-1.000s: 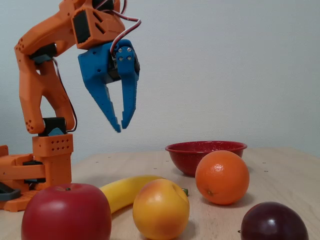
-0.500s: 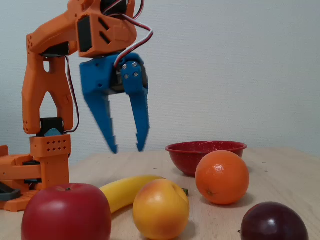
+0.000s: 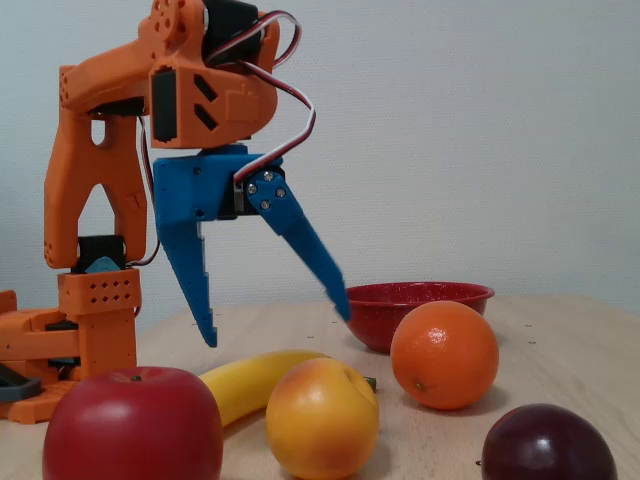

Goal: Put peach in the red bowl.

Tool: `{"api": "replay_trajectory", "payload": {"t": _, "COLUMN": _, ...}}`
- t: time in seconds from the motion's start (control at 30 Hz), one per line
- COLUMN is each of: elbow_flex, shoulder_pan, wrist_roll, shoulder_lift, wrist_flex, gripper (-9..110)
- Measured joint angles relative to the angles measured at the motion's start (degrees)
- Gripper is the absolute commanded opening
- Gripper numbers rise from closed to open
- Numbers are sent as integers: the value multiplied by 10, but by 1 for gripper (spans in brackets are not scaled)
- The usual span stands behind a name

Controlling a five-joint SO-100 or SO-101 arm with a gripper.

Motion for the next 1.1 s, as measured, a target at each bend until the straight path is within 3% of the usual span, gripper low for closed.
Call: {"api": "replay_trajectory", "payload": {"t": 1.1, "elbow_flex": 35, "shoulder_pan": -4, "wrist_roll": -91, "shoulder_lift": -86, "wrist_flex": -85, "gripper": 49}}
